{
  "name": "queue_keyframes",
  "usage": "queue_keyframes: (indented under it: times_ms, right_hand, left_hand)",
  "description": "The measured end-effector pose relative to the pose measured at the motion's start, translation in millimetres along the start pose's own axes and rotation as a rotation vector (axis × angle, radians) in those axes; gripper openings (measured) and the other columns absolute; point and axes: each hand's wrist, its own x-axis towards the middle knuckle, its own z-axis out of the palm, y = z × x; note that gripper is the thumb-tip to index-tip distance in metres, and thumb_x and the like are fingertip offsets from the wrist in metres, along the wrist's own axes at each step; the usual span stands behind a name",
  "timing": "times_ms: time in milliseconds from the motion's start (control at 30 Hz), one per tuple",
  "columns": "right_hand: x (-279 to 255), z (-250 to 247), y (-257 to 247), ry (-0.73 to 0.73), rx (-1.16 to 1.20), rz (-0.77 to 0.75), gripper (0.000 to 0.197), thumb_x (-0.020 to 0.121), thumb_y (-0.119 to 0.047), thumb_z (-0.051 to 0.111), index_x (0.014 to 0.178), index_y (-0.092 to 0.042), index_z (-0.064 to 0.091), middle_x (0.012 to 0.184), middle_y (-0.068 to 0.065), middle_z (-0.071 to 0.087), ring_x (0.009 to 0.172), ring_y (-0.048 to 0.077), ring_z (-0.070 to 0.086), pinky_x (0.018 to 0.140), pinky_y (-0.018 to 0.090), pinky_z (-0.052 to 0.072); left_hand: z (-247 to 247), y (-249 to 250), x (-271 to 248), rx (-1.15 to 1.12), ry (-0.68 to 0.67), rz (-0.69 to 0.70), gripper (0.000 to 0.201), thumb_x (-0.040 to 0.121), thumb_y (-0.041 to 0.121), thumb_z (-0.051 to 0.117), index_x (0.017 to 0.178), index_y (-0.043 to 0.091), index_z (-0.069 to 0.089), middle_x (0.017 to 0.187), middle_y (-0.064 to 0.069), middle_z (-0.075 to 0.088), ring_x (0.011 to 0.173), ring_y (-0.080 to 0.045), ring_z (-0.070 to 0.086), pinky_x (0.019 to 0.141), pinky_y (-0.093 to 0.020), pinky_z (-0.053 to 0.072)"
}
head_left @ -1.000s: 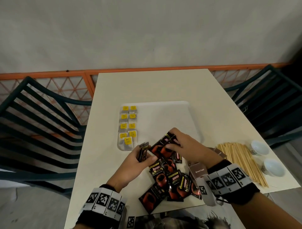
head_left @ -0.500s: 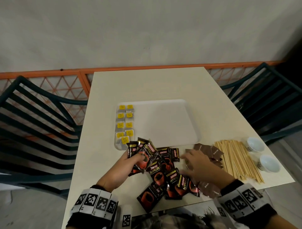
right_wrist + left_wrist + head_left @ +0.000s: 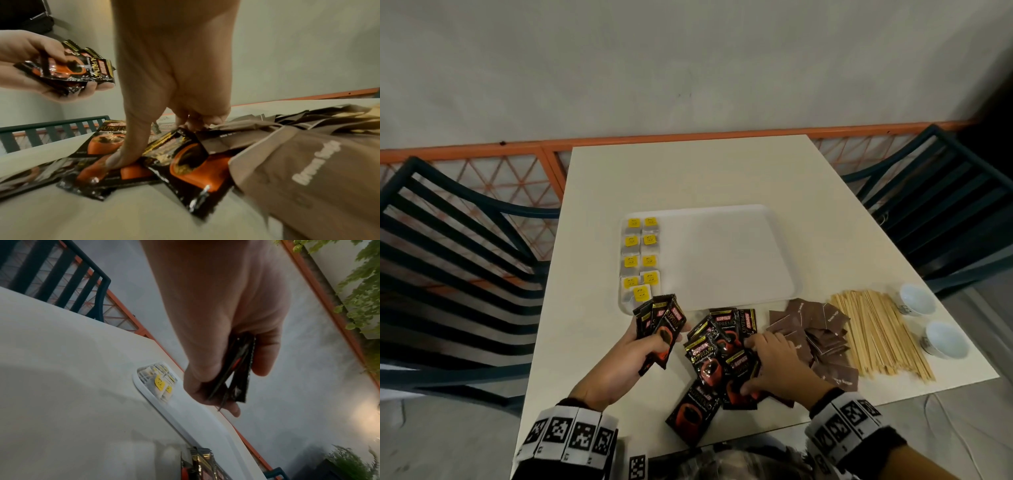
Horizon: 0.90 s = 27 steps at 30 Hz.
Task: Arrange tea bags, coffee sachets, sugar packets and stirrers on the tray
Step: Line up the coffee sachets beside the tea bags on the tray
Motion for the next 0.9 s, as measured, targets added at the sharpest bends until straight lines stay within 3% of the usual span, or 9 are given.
queue_keyframes:
  times_ms: [167,267,367,467,567,633,733,800,900]
  right_hand:
    - [8.8,-4.9,-1.1,0.046,-0.048,-0.035,0.062,0.066,-0.051,0.073,0.113,-0.024,0.044,0.113,-0.004,0.041,0.107,0.015,0.033,0.091,0.030,0.029]
    - [11.2,-11.0,-2.5,0.035,-0.035,-0.084,0.049,0.068,-0.049,0.072,0.093,-0.026,0.037,0.098,-0.008,0.039,0.094,0.013,0.030,0.078,0.029,0.024]
    - [12.9,-20.5,-1.5,-0.001,0.078,-0.068,0.039,0.072,-0.045,0.070,0.089,-0.028,0.039,0.097,-0.001,0.048,0.095,0.019,0.040,0.078,0.030,0.033]
    - [9.8,-35.5,-1.7,-0.013,0.167,-0.096,0.025,0.080,-0.038,0.065,0.095,-0.030,0.047,0.104,0.001,0.052,0.099,0.017,0.048,0.082,0.026,0.042]
    - [2.7,-59.1,-10.5,0.011,0.319,-0.169,0.018,0.083,-0.030,0.065,0.091,-0.028,0.048,0.099,-0.006,0.059,0.087,0.005,0.055,0.074,0.016,0.044]
    - [-0.8,-74.9,-20.5,0.041,0.491,-0.203,0.018,0.082,-0.028,0.067,0.087,-0.028,0.050,0.095,-0.006,0.067,0.082,0.005,0.063,0.070,0.017,0.051]
    - [-0.7,-87.8,-41.0,0.126,0.647,-0.255,0.021,0.080,-0.027,0.070,0.083,-0.031,0.049,0.081,-0.008,0.069,0.065,-0.005,0.060,0.058,0.008,0.043]
    - [1.4,-88.6,-56.9,0.180,0.719,-0.287,0.022,0.078,-0.027,0.072,0.083,-0.030,0.051,0.078,-0.004,0.068,0.065,-0.002,0.060,0.059,0.012,0.045]
    - [4.9,-79.2,-74.1,0.228,0.813,-0.289,0.027,0.071,-0.031,0.077,0.086,-0.027,0.055,0.080,0.005,0.070,0.072,0.017,0.065,0.070,0.031,0.051]
  left_hand:
    - [-3.2,-0.9,-0.4,0.045,-0.003,0.041,0.072,0.060,0.003,0.051,0.129,0.020,0.041,0.112,-0.001,0.066,0.108,-0.018,0.056,0.085,-0.024,0.045]
    - [-4.4,0.8,-0.5,0.041,0.003,0.079,0.080,0.060,0.002,0.052,0.133,0.028,0.036,0.114,-0.002,0.060,0.101,-0.013,0.058,0.080,-0.021,0.048]
    - [-6.6,3.2,0.8,-0.027,0.004,0.134,0.083,0.062,-0.003,0.055,0.128,0.043,0.036,0.109,-0.005,0.050,0.092,-0.014,0.053,0.074,-0.018,0.050]
    - [-6.8,3.3,3.5,-0.065,0.005,0.161,0.081,0.066,0.001,0.062,0.126,0.049,0.038,0.105,-0.004,0.046,0.089,-0.014,0.050,0.078,-0.019,0.050]
    - [-3.2,5.2,6.2,-0.044,-0.013,0.152,0.075,0.072,0.009,0.069,0.128,0.049,0.039,0.103,0.000,0.048,0.087,-0.009,0.051,0.076,-0.016,0.048]
    - [2.6,7.9,8.4,0.050,-0.021,0.139,0.070,0.080,0.014,0.070,0.131,0.049,0.037,0.103,0.003,0.051,0.089,-0.005,0.053,0.074,-0.016,0.048]
    - [13.0,12.5,11.8,0.045,-0.075,0.121,0.069,0.078,0.019,0.072,0.133,0.044,0.037,0.118,0.004,0.056,0.106,-0.009,0.058,0.079,-0.022,0.051]
    - [19.6,14.7,13.8,-0.014,-0.148,0.111,0.073,0.073,0.019,0.077,0.135,0.031,0.040,0.125,-0.003,0.060,0.114,-0.018,0.059,0.083,-0.030,0.053]
    - [29.5,19.7,12.2,0.020,-0.168,0.118,0.052,0.075,0.010,0.075,0.121,0.016,0.053,0.106,-0.001,0.071,0.103,-0.016,0.065,0.079,-0.026,0.053]
